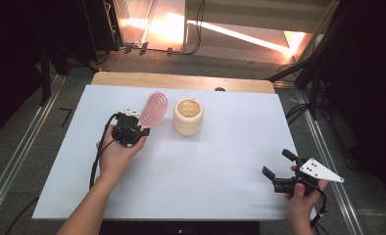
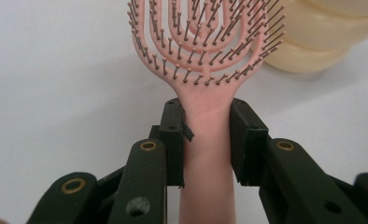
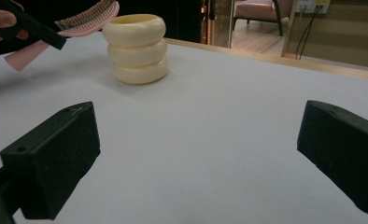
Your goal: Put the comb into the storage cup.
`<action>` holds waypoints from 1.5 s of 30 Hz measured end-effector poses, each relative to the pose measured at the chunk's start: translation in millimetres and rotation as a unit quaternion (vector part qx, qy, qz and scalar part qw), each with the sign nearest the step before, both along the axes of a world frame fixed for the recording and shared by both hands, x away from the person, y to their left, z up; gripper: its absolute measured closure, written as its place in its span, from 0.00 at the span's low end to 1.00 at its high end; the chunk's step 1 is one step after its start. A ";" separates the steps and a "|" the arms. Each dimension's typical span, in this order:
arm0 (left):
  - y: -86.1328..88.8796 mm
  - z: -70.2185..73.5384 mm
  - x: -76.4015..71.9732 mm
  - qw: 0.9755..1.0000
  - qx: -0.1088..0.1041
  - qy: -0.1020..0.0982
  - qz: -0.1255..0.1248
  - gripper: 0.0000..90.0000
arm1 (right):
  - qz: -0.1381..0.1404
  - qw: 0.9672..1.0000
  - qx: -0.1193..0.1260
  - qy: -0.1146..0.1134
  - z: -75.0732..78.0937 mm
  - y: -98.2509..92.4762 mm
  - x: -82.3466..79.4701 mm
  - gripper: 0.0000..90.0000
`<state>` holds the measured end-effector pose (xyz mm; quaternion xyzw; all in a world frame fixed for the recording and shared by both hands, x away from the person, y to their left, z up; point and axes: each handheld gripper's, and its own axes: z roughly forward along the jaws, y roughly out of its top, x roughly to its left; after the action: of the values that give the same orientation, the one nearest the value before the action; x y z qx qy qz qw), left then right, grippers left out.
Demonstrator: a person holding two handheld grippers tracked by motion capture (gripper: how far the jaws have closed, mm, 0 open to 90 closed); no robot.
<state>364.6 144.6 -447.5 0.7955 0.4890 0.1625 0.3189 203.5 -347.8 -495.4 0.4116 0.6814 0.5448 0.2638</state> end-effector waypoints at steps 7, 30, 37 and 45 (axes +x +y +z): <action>2.9 3.6 -5.0 1.000 -0.023 -0.019 -0.008 0.79 | 0.019 1.000 0.013 0.000 11.3 10.5 6.4 0.00; 6.0 12.4 -21.7 0.995 -0.067 -0.072 -0.021 0.79 | 0.075 0.996 0.036 0.007 47.0 62.1 42.7 0.00; 3.2 11.8 -24.1 0.994 -0.077 -0.075 -0.031 0.79 | 0.083 0.995 0.047 0.013 54.4 70.7 51.7 0.00; -2.2 14.5 -28.9 0.991 -0.087 -0.092 -0.038 0.79 | 0.095 0.994 0.055 0.016 60.8 82.7 61.1 0.00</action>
<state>335.7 142.4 -433.0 0.7645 0.4390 0.1794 0.4366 264.6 -265.1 -434.6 0.3675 0.6905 0.5974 0.1769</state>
